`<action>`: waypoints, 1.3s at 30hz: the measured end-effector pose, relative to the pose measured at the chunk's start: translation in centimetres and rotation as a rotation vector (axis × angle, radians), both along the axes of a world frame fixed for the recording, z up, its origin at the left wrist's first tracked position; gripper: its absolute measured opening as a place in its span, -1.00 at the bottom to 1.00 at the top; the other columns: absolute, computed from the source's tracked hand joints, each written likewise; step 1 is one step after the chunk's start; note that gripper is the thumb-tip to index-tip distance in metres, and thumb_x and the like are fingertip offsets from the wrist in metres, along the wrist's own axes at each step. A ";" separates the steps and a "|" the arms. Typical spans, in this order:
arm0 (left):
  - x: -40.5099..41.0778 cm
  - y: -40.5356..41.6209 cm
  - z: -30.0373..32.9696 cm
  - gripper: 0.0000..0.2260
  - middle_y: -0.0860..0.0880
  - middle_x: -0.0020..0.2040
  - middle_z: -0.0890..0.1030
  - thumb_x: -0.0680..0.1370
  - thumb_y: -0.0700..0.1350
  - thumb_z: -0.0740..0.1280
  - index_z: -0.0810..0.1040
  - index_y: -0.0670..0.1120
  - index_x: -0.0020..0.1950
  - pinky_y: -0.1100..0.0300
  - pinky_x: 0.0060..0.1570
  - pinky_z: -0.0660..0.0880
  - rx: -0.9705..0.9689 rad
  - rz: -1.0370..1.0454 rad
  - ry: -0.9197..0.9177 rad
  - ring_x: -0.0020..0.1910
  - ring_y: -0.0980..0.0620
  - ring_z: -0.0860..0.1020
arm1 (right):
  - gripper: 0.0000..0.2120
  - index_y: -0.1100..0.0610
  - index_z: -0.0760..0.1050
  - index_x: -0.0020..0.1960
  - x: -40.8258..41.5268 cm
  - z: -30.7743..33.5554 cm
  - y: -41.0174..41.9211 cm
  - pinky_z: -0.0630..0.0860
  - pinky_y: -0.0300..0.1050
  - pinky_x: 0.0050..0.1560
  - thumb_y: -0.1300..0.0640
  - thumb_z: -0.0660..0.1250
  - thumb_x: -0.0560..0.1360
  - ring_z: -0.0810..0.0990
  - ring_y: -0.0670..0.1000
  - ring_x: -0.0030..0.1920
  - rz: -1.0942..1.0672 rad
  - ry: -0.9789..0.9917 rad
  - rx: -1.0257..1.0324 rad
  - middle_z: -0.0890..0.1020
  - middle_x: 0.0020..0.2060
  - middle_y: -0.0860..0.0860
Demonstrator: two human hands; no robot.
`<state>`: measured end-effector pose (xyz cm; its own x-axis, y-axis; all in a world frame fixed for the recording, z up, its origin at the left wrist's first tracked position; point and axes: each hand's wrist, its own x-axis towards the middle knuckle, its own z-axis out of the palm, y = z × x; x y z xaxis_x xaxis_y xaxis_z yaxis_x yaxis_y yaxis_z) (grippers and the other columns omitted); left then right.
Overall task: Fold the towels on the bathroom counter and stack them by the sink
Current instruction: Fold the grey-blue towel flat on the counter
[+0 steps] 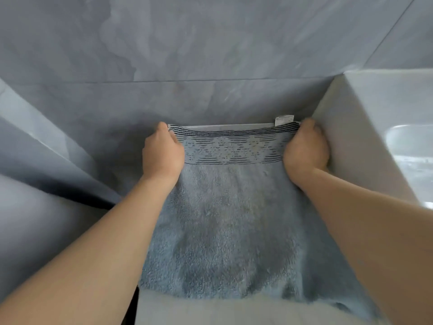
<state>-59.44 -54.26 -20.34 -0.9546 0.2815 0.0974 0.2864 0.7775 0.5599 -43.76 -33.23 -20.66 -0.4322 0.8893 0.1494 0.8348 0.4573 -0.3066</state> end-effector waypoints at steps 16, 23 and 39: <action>-1.6 1.3 0.1 -0.76 -0.33 0.13 0.57 0.65 -0.11 0.14 0.47 -0.25 0.16 -0.01 -0.12 0.32 -0.245 0.070 -0.018 0.13 -0.38 0.53 | -0.74 0.19 0.34 0.17 -1.2 -1.4 1.2 0.27 0.02 -0.24 0.04 0.01 0.66 0.61 0.34 -0.09 -0.155 0.149 0.069 0.64 -0.11 0.30; -0.8 1.7 -0.2 -0.82 -0.34 0.01 0.62 0.62 -0.19 0.18 0.48 -0.28 0.10 -0.11 -0.10 0.50 -0.304 0.044 0.094 0.02 -0.41 0.59 | -0.80 0.26 0.33 0.19 -1.1 -0.4 1.1 0.47 0.07 -0.09 0.24 0.11 0.58 0.60 0.30 0.05 -0.023 -0.050 0.030 0.55 0.12 0.26; -0.2 -0.2 1.0 -0.63 -0.28 0.32 0.43 0.61 -0.02 0.26 0.41 -0.24 0.30 -0.08 0.24 0.33 -0.101 0.186 -0.188 0.31 -0.32 0.36 | -0.57 0.06 0.38 0.39 -1.6 0.2 -8.1 0.13 0.11 0.43 -0.07 0.14 0.57 0.32 0.16 0.38 0.728 -0.141 0.074 0.37 0.38 0.10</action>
<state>-59.67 -54.41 -19.32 -0.9894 0.0994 -0.1060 0.0322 0.8616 0.5066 -45.32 -41.34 -20.42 -0.9276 0.3609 0.0968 0.3425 0.9248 -0.1659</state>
